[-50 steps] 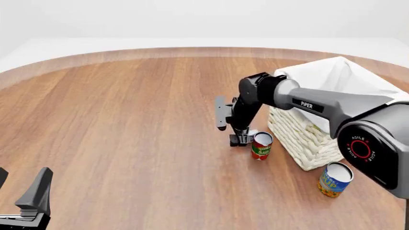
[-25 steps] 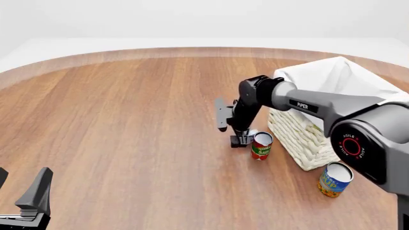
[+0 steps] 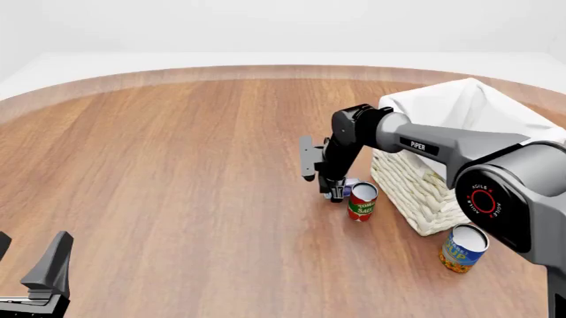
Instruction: Pick up the alphabet soup and the cream cheese box, and put them in the basket.
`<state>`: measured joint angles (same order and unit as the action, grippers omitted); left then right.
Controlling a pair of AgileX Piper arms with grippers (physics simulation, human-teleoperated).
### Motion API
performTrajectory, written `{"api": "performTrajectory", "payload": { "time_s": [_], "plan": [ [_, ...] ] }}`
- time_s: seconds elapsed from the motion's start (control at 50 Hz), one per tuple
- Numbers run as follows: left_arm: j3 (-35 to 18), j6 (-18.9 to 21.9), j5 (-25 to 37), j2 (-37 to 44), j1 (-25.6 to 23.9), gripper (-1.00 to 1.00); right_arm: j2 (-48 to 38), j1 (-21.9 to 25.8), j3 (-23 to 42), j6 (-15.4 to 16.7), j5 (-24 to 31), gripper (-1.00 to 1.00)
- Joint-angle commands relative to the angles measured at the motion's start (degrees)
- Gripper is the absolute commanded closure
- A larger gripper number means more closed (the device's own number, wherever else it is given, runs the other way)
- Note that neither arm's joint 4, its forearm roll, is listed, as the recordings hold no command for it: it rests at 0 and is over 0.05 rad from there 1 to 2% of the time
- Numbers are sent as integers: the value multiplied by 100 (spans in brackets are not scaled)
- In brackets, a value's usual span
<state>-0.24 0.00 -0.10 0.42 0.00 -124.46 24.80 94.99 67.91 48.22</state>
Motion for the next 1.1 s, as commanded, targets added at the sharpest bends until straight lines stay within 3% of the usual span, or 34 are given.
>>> {"api": "performTrajectory", "payload": {
  "time_s": [0.02, 0.68, 1.1],
  "plan": [
    [0, 0, 0, 0, 0, -100, -9, -18, 50, -46, -29, 100],
    [0, 0, 0, 0, 0, -100, -7, -73, 286, 21, 19, 100],
    [0, 0, 0, 0, 0, -100, 268, 187, 293, -21, 12, 100]
  ]
}}
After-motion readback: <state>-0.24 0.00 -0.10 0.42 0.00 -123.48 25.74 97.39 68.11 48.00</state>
